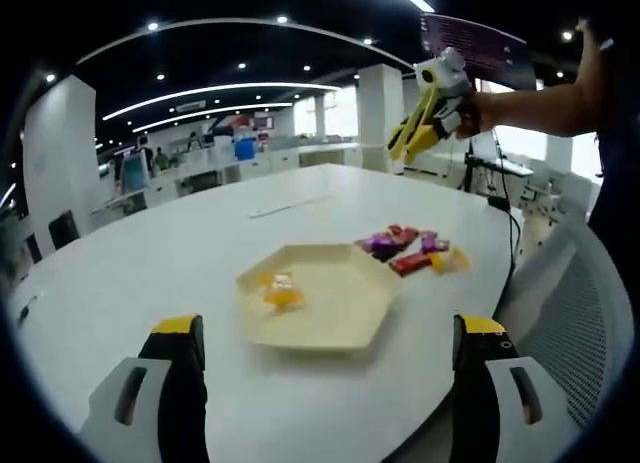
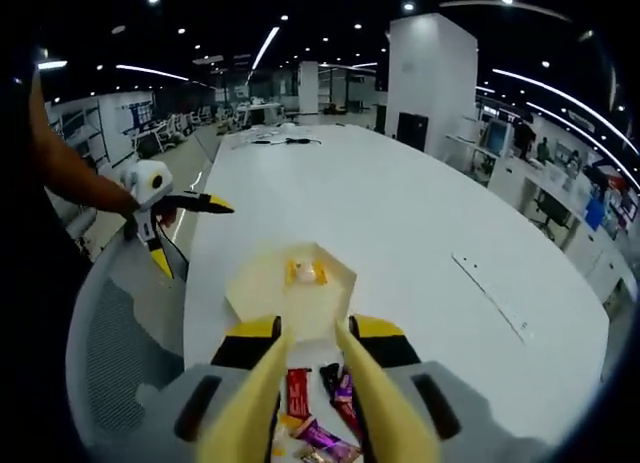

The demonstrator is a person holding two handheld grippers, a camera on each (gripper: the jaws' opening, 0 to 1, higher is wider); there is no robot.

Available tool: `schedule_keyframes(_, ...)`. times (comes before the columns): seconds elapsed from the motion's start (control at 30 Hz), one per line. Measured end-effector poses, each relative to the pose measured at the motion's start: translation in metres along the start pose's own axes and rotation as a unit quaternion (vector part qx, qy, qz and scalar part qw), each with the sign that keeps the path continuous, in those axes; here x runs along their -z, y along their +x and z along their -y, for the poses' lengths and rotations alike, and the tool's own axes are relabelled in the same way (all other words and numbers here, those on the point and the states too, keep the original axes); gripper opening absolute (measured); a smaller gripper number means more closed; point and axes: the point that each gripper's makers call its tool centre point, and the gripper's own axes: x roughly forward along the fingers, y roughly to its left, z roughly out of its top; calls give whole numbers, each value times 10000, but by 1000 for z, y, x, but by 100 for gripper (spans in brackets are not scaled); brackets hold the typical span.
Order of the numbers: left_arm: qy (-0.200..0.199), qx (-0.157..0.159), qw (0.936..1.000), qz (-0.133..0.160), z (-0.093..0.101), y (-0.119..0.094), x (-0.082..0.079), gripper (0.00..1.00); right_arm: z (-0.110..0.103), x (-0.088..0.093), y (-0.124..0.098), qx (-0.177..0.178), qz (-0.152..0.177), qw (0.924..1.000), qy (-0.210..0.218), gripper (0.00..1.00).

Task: Place the target food into the container with the food tongs after gripping and lifting it, then release it inside without dropping or visibly crushing the food.

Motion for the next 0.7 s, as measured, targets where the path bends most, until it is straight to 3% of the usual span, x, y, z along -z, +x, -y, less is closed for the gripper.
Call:
schedule_keyframes(0.27, -68, -3, 10000, -27, -1, 0, 1, 99, 0, 20, -14, 161, 15, 9997, -156, 26)
schedule_keyframes(0.7, -67, 8, 9999, -94, 0, 0, 4, 99, 5, 45, -43, 318, 172, 9993, -5, 27)
